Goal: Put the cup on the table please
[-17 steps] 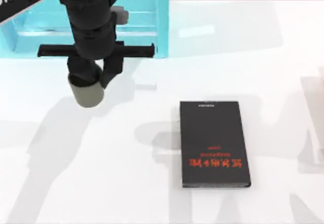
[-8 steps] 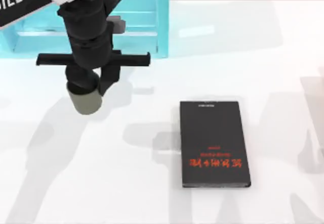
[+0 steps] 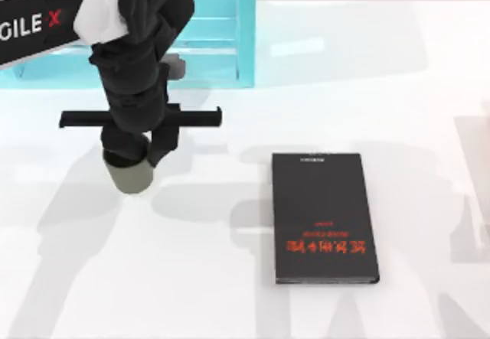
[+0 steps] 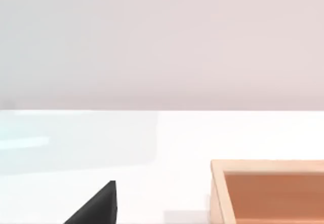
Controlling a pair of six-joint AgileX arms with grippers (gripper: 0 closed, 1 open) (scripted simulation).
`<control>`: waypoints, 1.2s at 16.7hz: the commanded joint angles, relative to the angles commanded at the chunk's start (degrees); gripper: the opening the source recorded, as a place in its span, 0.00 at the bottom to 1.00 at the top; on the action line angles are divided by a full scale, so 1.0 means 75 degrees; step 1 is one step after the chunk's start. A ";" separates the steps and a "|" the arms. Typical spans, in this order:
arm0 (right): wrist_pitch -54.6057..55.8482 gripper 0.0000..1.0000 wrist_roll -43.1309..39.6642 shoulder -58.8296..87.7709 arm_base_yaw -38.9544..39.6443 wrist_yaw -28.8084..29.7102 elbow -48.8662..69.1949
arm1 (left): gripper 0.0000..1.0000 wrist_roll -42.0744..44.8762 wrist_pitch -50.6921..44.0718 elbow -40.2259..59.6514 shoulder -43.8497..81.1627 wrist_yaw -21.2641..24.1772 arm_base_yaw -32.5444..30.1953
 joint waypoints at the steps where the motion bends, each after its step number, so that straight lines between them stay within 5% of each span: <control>1: 0.0000 1.00 0.0000 0.0000 0.0000 0.0000 0.0000 | 0.00 0.0000 0.0000 0.0000 0.0000 0.0000 0.0000; 2: 0.0000 1.00 0.0000 0.0000 0.0000 0.0000 0.0000 | 0.00 0.0000 0.0000 0.0000 0.0000 0.0000 0.0000; 15: 0.0000 1.00 0.0000 0.0000 0.0000 0.0000 0.0000 | 0.98 0.0000 0.0000 0.0000 0.0000 0.0000 0.0000; 20: 0.0000 1.00 0.0000 0.0000 0.0000 0.0000 0.0000 | 1.00 0.0000 0.0000 0.0000 0.0000 0.0000 0.0000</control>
